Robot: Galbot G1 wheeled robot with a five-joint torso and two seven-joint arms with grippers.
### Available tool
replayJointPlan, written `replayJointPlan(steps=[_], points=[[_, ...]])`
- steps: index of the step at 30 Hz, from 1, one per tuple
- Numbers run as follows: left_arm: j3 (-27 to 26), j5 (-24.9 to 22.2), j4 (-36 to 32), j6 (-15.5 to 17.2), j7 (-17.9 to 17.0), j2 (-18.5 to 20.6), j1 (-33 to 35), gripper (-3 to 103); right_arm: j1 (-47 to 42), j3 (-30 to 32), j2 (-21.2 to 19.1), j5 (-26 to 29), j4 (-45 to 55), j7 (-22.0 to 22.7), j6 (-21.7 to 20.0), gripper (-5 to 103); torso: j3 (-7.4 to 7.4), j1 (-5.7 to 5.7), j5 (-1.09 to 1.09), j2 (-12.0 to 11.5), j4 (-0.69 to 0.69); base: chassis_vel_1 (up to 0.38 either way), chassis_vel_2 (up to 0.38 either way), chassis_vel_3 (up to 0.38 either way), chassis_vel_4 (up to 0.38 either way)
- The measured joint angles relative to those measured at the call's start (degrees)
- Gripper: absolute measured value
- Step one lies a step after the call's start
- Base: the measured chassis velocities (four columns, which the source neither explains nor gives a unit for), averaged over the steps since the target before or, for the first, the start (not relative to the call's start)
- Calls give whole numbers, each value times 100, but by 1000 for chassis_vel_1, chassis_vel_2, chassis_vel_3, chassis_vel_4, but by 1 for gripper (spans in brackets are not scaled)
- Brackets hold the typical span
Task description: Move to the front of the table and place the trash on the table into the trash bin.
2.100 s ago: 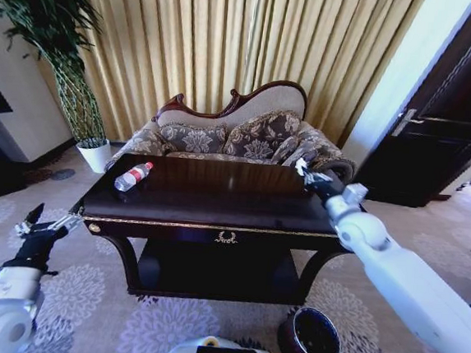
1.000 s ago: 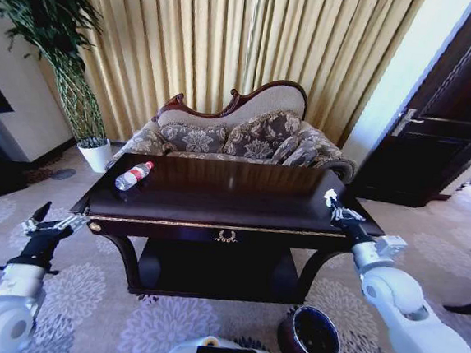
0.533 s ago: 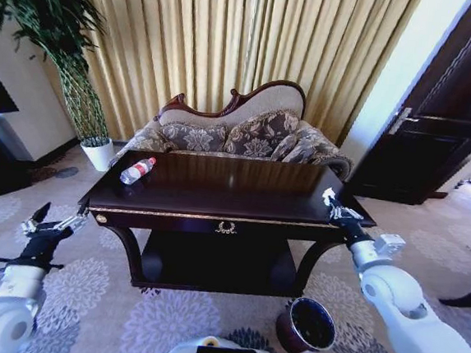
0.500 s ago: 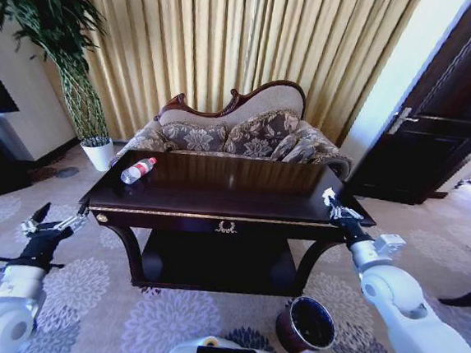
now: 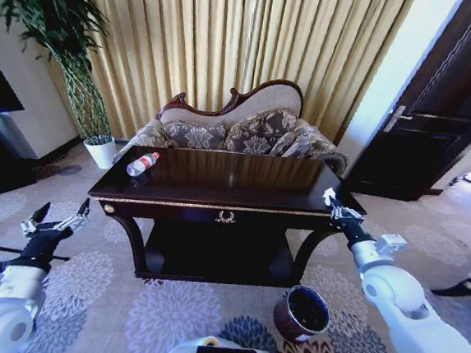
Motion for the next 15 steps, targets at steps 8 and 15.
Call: replayJointPlan(steps=[8,15], points=[[-11,3,14,-63,11,-29,15,100,-15,-9,35,-59,-25,1,8,0,0,0,-1,0,0,95,-92,-103,92],[-11,36,26,-97,18,-75,15,100,149,-238,168,-184,-291,-8,62,0,-1,-2,-1,1,1,45,-59,-51,46]])
